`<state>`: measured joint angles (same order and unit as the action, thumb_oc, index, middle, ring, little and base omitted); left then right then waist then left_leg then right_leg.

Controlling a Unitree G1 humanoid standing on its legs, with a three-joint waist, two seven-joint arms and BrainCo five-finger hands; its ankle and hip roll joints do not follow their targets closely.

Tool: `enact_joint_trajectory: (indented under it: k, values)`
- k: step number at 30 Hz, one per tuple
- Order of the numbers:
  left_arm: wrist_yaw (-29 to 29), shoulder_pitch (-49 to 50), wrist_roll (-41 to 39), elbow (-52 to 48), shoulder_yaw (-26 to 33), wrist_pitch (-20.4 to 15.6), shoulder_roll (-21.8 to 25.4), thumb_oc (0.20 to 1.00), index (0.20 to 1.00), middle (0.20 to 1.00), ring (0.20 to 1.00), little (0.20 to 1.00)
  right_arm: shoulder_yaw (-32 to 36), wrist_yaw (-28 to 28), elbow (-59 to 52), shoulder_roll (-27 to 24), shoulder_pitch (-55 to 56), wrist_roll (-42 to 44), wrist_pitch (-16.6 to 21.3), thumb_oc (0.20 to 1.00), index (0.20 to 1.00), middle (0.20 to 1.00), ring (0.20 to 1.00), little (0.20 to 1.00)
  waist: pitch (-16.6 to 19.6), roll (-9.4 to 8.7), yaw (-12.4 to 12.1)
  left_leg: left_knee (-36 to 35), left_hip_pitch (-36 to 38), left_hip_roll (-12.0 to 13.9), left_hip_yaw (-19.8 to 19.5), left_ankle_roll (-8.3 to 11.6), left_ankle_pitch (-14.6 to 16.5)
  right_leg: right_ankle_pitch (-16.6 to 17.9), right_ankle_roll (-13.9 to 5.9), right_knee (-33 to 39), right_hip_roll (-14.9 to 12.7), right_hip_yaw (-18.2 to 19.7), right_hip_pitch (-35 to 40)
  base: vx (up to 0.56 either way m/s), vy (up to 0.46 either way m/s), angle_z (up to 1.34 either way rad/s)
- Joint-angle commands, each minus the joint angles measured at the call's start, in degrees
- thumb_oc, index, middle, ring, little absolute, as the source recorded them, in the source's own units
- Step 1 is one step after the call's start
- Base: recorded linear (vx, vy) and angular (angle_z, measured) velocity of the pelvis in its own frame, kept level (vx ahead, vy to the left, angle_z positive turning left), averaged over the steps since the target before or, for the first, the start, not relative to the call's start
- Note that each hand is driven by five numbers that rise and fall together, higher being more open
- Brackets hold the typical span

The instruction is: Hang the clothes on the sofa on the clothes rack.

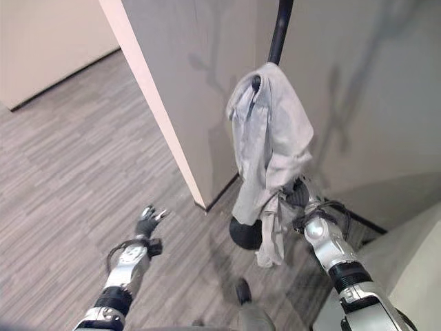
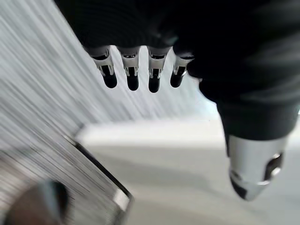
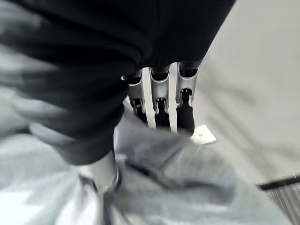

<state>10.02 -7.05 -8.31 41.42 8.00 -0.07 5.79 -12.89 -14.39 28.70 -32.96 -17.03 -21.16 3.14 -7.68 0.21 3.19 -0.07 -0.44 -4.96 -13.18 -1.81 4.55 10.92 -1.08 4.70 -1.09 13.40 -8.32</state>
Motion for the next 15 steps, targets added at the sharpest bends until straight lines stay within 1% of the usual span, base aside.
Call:
enact_joint_trajectory:
  k: [1, 2, 3, 5, 7, 8, 10, 15]
  values:
    - [1.6, 3.6, 0.9, 1.1, 1.3, -1.5, 2.7, 1.000, 1.000, 1.000, 1.000, 1.000, 4.4, -1.3, -2.4, 0.0, 3.0, 3.2, 1.1, 1.000, 1.000, 1.000, 1.000, 1.000, 4.6, -0.50, -0.7, -4.6, 0.6, 5.1, 2.9, 1.67, -6.7, -4.8, 0.12, -4.6, 1.6, 0.9, 7.6, 0.01, 0.057, -1.00]
    - [2.1, 5.3, 0.1, 4.1, 3.6, -1.6, 2.7, 1.000, 1.000, 1.000, 1.000, 1.000, 6.6, -1.1, -3.7, 0.1, 4.6, 3.9, 0.8, 1.000, 1.000, 1.000, 1.000, 1.000, 5.5, -0.93, -1.0, -4.9, 0.7, 4.5, 2.5, 1.61, -6.5, -4.8, 0.01, -4.4, 1.6, 0.9, 7.5, 0.01, 0.057, -0.73]
    - [2.1, 5.4, 0.0, 4.1, 3.6, -1.7, 2.7, 1.000, 1.000, 1.000, 1.000, 1.000, 6.6, -1.1, -3.8, 0.1, 4.7, 3.9, 0.8, 1.000, 1.000, 1.000, 1.000, 1.000, 5.6, -0.94, -1.0, -4.9, 0.7, 4.5, 2.5, 1.60, -6.5, -4.8, 0.00, -4.4, 1.5, 1.0, 7.4, 0.00, 0.063, -0.39]
    - [2.2, 6.7, -0.5, 5.7, 5.2, -1.8, 2.5, 1.000, 1.000, 1.000, 1.000, 1.000, 9.0, -0.9, -5.4, -0.4, 6.6, 4.1, 0.6, 1.000, 1.000, 1.000, 1.000, 1.000, 6.6, -1.48, -1.2, -4.9, 0.6, 4.2, 2.6, 1.65, -6.5, -4.8, -0.22, -4.3, 1.3, 0.9, 7.2, 0.00, 0.075, -0.08]
    - [2.2, 6.7, -0.5, 5.7, 5.2, -1.8, 2.5, 1.000, 1.000, 1.000, 1.000, 1.000, 9.0, -0.9, -5.5, -0.4, 6.7, 4.1, 0.5, 1.000, 1.000, 1.000, 1.000, 1.000, 6.7, -1.48, -1.2, -4.9, 0.6, 4.2, 2.7, 1.65, -6.5, -4.8, -0.23, -4.3, 1.3, 0.9, 7.2, 0.00, 0.050, 0.04]
    - [2.5, 6.5, -0.8, 9.1, 5.3, -2.3, 2.6, 1.000, 1.000, 1.000, 1.000, 1.000, 10.3, -1.9, -5.5, -0.9, 6.6, 3.4, 0.5, 1.000, 1.000, 1.000, 1.000, 1.000, 7.3, -1.85, -1.4, -4.9, 0.8, 4.2, 2.8, 1.60, -6.4, -4.6, -0.30, -4.3, 1.0, 0.8, 7.2, 0.00, 0.073, 0.02]
    - [2.4, 6.0, -1.2, 10.4, 5.3, -2.3, 2.2, 1.000, 1.000, 1.000, 1.000, 1.000, 10.9, -2.1, -5.7, -1.1, 6.6, 3.2, 0.2, 1.000, 1.000, 1.000, 1.000, 1.000, 7.5, -1.93, -1.5, -4.9, 1.0, 4.0, 2.8, 1.58, -6.4, -4.5, -0.35, -4.2, 0.9, 0.9, 7.3, -0.01, 0.072, -0.01]
    - [2.2, 5.5, -1.5, 11.1, 4.5, -2.2, 1.6, 1.000, 1.000, 1.000, 1.000, 1.000, 10.6, -2.2, -4.6, -0.9, 6.8, 2.2, 0.1, 1.000, 1.000, 1.000, 1.000, 1.000, 7.7, -2.02, -1.6, -4.9, 1.0, 3.7, 2.8, 1.53, -6.3, -4.5, -0.40, -3.9, 0.8, 0.9, 7.3, -0.02, 0.041, -0.01]
